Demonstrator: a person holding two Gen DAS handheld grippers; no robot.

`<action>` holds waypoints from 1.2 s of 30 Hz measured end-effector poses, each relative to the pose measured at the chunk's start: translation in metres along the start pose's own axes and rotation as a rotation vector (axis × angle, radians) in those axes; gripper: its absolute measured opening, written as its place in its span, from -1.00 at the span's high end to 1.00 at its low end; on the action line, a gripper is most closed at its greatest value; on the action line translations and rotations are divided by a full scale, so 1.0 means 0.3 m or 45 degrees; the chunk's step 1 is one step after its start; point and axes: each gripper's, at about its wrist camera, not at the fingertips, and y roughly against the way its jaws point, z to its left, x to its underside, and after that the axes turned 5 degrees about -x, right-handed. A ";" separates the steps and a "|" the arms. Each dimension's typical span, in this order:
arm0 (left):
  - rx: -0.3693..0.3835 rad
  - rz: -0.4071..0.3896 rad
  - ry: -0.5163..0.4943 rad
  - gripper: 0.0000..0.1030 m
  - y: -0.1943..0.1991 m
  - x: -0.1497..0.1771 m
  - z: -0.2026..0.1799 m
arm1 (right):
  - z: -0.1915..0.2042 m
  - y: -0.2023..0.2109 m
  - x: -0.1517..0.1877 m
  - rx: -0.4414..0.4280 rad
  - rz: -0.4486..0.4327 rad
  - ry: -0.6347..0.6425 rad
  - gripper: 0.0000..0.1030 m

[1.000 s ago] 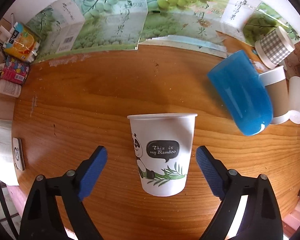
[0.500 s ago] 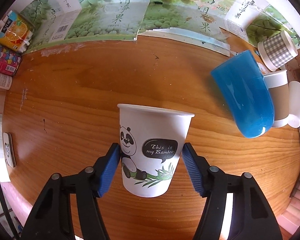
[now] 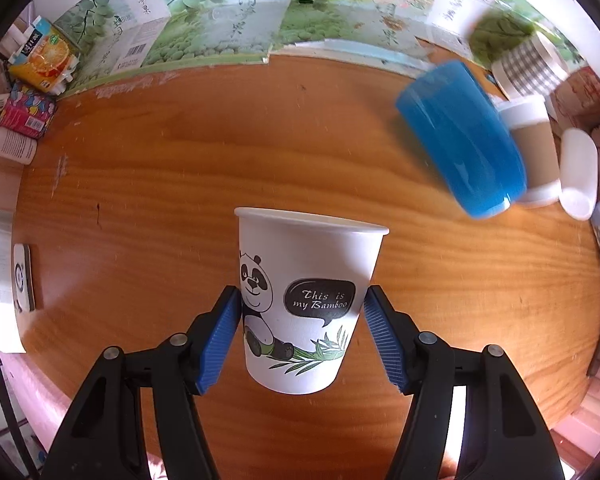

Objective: Flip cup upright
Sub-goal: 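Lift the panda cup with the left gripper and carry it toward the right tool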

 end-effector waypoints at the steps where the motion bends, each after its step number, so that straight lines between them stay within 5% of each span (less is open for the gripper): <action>1: 0.003 0.002 -0.004 -0.31 0.002 0.025 0.000 | -0.003 0.008 0.006 0.001 -0.003 -0.001 -1.00; 17: 0.132 0.040 -0.098 -0.31 0.008 0.268 -0.139 | -0.046 0.138 0.130 0.062 -0.039 0.016 -1.00; 36: 0.327 0.050 -0.124 -0.31 0.038 0.392 -0.194 | -0.108 0.164 0.288 0.053 0.000 0.020 -1.00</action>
